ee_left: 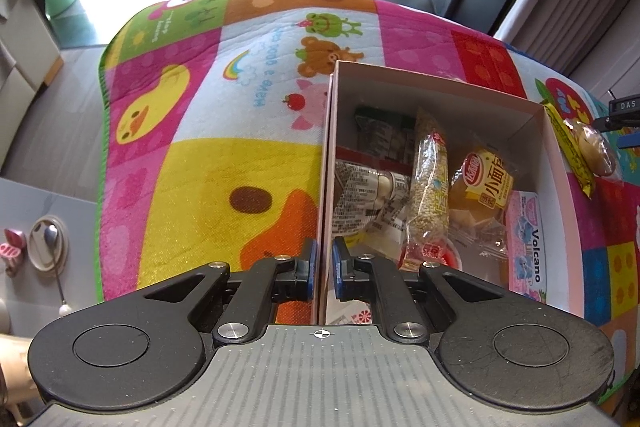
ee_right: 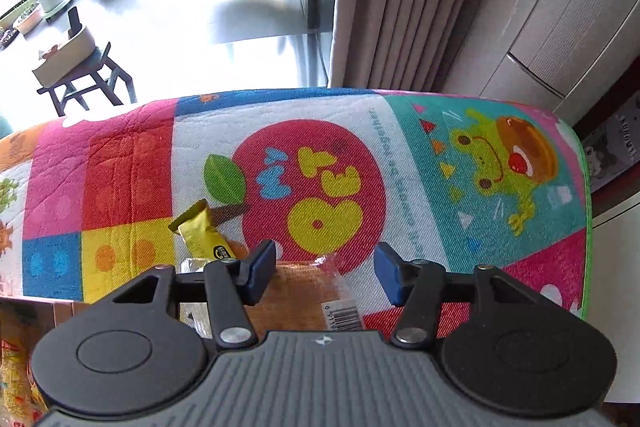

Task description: Organize objects

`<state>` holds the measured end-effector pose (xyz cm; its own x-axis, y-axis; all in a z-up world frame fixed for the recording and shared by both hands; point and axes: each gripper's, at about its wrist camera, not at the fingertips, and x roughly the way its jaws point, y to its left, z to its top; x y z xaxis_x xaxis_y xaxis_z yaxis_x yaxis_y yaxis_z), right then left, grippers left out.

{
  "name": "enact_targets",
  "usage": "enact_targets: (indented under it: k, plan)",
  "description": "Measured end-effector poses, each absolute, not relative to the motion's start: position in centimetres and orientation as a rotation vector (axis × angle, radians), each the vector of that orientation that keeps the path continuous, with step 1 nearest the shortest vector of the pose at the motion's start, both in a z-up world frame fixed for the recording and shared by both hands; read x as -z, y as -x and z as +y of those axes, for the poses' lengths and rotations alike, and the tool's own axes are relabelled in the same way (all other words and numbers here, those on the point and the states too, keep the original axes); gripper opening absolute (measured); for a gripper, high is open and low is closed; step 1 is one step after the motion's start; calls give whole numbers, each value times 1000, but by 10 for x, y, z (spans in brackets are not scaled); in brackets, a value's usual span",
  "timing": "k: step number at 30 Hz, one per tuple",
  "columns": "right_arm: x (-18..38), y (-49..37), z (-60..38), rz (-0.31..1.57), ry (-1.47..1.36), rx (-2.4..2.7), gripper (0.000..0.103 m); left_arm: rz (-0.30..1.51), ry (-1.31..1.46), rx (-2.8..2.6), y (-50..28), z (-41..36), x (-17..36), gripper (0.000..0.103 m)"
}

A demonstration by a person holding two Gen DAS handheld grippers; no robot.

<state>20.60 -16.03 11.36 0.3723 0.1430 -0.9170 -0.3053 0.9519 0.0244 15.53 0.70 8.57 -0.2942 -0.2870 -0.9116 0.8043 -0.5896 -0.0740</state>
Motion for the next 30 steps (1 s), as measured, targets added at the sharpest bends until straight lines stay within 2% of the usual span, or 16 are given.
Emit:
enact_targets:
  k: [5,8,11,12,14,19,22,28,30]
  plan:
    - [-117,-167,-185,1261,118,-316,55,702,-1220,1953,-154,6,-84,11]
    - [-116,-134,-194,1327,137,-353,59,694,-1234,1957,-153,7,-83,11]
    - [-120,-101,-194,1300,220,-386,61,666,-1264,1973,-152,9,-81,11]
    - [-122,-93,-193,1277,246,-390,65,659,-1271,1977,-151,10,-81,11]
    - [-129,-82,-189,1219,283,-407,67,650,-1284,1985,-151,10,-80,11]
    - [-139,-84,-159,1096,363,-505,66,642,-1304,1998,-153,12,-77,11]
    - [-128,-107,-151,1091,344,-417,65,650,-1303,2006,-155,11,-77,11]
    - [-92,-146,-182,1234,165,-239,66,659,-1306,2029,-161,10,-76,11]
    - [-92,-142,-193,1262,110,-226,62,667,-1308,2031,-162,10,-75,11]
